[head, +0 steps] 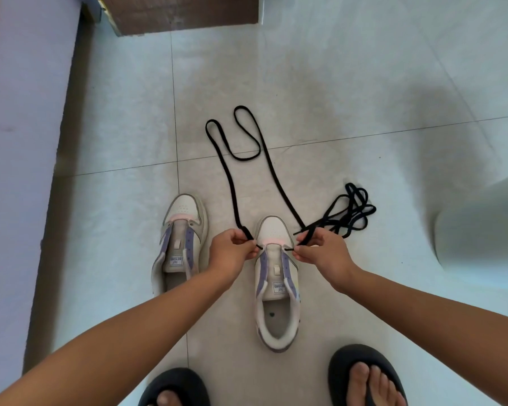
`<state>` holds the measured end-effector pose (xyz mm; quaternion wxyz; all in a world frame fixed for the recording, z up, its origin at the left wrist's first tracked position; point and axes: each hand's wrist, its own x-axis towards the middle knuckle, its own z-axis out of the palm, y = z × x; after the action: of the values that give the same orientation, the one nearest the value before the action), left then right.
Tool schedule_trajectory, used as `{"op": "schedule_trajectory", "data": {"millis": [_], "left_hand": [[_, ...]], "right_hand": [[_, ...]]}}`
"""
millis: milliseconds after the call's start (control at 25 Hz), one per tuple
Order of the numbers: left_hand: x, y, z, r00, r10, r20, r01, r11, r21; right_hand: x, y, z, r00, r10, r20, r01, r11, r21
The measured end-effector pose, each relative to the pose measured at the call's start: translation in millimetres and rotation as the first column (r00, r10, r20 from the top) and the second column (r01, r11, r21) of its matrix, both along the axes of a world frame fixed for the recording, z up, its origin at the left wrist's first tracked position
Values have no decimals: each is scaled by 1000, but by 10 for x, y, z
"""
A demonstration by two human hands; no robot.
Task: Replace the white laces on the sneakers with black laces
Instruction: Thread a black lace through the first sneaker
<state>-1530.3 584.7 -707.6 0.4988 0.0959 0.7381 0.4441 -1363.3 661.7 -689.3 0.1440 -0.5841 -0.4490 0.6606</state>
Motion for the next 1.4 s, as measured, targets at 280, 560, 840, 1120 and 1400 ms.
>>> {"op": "schedule_trajectory", "data": {"millis": [280,560,840,1120,1400], "left_hand": [[30,-44,61,920,-246,-306,249,968,-31],[260,-111,19,900,-149,-410,168,986,12],[309,-114,-3,906,-85,-414,84,996,-20],[544,-309,-75,639,-285,-715,354,934,-56],[448,-311,-66,546,-368,-752,454,885,-104]], "right_hand": [[-3,-20,6,986,130,104,-141,985,102],[-115,-78,-12,987,71,142,-104,965,239],[-190,-70,-61,969,141,205,-197,937,290],[-133,-216,-99,952,198,232,-260,925,277],[-76,-396,-183,918,174,357,-292,904,311]]}}
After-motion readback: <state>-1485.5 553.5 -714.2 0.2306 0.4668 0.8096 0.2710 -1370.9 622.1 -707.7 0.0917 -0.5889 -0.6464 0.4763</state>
